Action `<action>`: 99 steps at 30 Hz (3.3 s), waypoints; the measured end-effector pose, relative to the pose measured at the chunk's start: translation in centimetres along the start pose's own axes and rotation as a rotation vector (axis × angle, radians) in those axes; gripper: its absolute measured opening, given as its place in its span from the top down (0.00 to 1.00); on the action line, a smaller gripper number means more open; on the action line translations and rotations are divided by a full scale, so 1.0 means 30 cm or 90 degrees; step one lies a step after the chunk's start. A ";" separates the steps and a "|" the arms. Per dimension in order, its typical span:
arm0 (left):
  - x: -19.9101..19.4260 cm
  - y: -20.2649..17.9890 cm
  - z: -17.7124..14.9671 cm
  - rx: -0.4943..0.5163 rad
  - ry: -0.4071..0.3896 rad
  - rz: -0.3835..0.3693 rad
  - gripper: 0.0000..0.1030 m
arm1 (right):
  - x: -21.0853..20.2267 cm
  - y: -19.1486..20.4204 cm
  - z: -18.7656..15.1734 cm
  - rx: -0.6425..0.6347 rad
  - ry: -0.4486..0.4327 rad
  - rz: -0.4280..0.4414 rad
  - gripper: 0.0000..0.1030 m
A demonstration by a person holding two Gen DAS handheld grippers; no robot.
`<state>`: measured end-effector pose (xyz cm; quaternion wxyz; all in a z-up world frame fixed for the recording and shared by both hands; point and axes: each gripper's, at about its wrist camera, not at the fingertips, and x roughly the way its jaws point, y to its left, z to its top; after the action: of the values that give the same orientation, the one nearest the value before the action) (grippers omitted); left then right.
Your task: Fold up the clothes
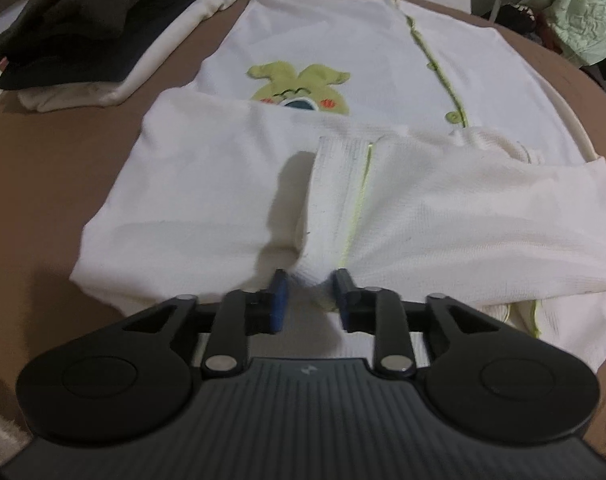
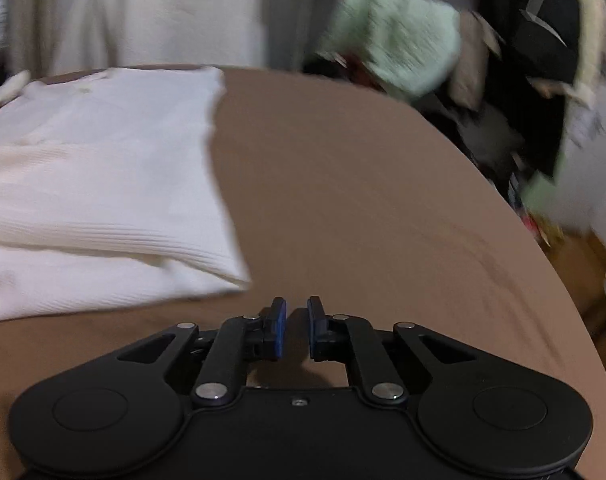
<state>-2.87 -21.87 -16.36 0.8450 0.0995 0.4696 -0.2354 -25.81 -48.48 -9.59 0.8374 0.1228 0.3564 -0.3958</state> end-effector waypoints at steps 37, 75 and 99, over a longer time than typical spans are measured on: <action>0.130 0.006 0.294 0.250 -0.154 -0.269 0.87 | 0.482 0.281 0.446 -0.070 -0.021 0.118 0.93; 0.282 0.289 0.424 0.035 -0.088 -0.160 0.43 | 0.330 0.839 0.441 -0.236 0.060 0.406 0.51; 0.552 0.296 0.969 0.018 0.068 -0.074 0.15 | 1.019 0.509 1.039 0.194 0.253 0.541 0.37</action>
<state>30.62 -30.52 -15.08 0.8022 0.0964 0.5159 -0.2847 14.47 -71.25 -9.67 0.8133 0.4512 0.3655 -0.0357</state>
